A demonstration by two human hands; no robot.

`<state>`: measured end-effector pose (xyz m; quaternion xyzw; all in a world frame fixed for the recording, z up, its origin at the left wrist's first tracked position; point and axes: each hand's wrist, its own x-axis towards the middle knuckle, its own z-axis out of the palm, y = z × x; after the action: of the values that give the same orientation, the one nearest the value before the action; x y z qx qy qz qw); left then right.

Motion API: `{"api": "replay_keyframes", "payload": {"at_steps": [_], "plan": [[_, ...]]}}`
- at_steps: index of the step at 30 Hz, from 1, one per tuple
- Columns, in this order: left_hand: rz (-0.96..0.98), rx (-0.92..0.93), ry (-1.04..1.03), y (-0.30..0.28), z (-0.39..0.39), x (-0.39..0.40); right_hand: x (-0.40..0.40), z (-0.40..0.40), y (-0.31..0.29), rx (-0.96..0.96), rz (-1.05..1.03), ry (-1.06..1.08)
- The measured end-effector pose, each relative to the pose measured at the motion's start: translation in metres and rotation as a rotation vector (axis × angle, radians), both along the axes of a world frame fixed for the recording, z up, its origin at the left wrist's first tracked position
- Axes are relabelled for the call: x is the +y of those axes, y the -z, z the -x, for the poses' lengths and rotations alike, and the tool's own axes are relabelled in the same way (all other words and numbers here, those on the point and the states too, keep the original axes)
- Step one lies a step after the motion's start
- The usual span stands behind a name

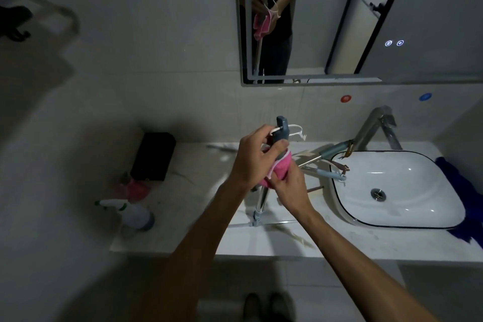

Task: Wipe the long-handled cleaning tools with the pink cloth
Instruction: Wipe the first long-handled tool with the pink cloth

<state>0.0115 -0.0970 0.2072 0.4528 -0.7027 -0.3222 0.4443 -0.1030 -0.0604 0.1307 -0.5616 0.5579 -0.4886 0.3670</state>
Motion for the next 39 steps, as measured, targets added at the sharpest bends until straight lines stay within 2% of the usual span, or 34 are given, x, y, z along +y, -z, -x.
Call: {"api": "replay_keyframes", "payload": {"at_steps": [4, 7, 13, 18, 21, 26, 32, 36, 39], "plan": [[0.014, -0.019, -0.069, 0.008, 0.005, -0.004, -0.002, -0.001, 0.001, -0.036, -0.03, 0.005], [0.007, -0.08, -0.04, 0.013, 0.003, -0.01, -0.008, -0.003, 0.009, -0.04, -0.087, 0.016], [-0.013, -0.11, 0.019, 0.027, 0.006, -0.011, -0.005, -0.004, 0.05, 0.024, -0.364, 0.008], [0.059, -0.148, 0.069, 0.044, -0.002, -0.022, -0.023, 0.001, 0.025, -0.041, -0.191, -0.028], [0.04, -0.15, 0.066, 0.045, -0.002, -0.023, -0.021, -0.004, 0.028, -0.052, -0.182, 0.004], [-0.027, -0.116, -0.013, 0.053, -0.002, -0.026, -0.026, -0.01, 0.044, -0.003, -0.215, 0.037], [-0.17, -0.032, -0.151, 0.071, -0.007, -0.026, -0.029, -0.019, 0.083, 0.091, -0.416, -0.025], [-0.314, -0.121, -0.166, 0.104, -0.016, -0.03, -0.043, -0.025, 0.081, 0.056, -0.341, 0.025], [-0.42, -0.016, -0.135, 0.123, -0.024, -0.025, -0.047, -0.03, 0.081, 0.02, -0.257, 0.048]]}}
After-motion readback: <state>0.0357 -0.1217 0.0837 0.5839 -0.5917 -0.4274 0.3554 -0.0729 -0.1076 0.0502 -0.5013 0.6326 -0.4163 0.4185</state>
